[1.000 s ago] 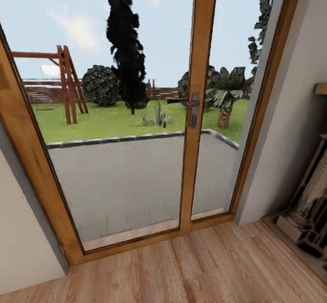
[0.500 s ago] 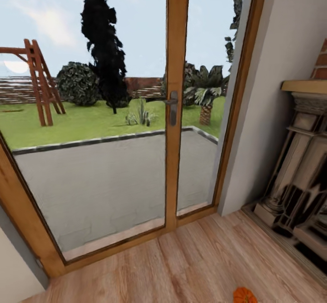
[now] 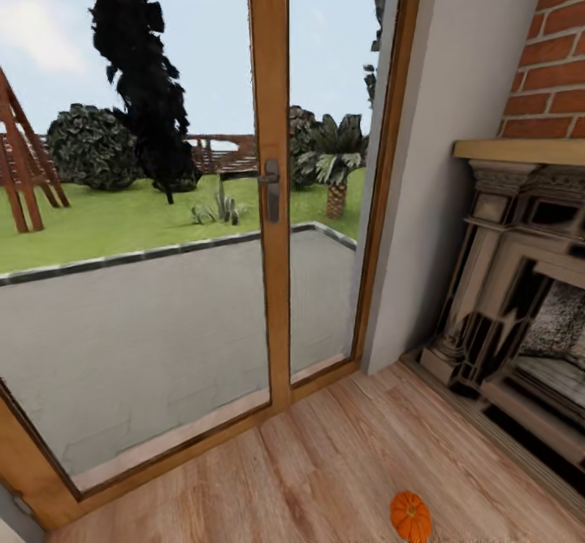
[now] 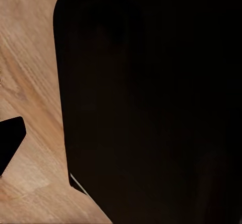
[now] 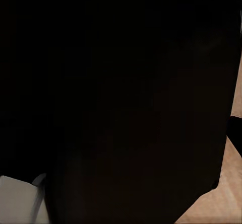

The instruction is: Place each of the two pumpkins and all three candles from the living room inside a cabinet in the living room (use any cabinet), then make sure every cabinet is closed, and position the cauldron so it is next to a table in the living room.

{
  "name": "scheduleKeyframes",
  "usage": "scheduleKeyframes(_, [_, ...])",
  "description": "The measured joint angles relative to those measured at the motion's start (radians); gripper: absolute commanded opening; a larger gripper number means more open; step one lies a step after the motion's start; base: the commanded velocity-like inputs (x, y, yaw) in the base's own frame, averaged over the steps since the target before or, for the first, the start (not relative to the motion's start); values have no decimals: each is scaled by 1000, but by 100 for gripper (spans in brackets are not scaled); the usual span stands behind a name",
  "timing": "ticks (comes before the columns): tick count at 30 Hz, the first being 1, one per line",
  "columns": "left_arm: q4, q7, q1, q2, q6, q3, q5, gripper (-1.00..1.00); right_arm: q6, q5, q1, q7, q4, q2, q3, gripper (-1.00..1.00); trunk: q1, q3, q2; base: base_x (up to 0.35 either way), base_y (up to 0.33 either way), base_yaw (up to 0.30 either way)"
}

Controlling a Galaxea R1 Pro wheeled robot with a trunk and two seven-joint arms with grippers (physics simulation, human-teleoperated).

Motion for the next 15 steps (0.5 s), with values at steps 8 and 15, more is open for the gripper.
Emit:
scheduleKeyframes(8, [0, 0, 0, 0, 0, 1, 0, 100, 0, 0, 0, 0, 0, 0, 0, 100, 0, -6, 0, 0, 0, -260])
scheduleKeyframes(15, [0, 0, 0, 0, -1, 0, 0, 100, 0, 0, 0, 0, 0, 1, 0, 100, 0, -12, 0, 0, 0, -260])
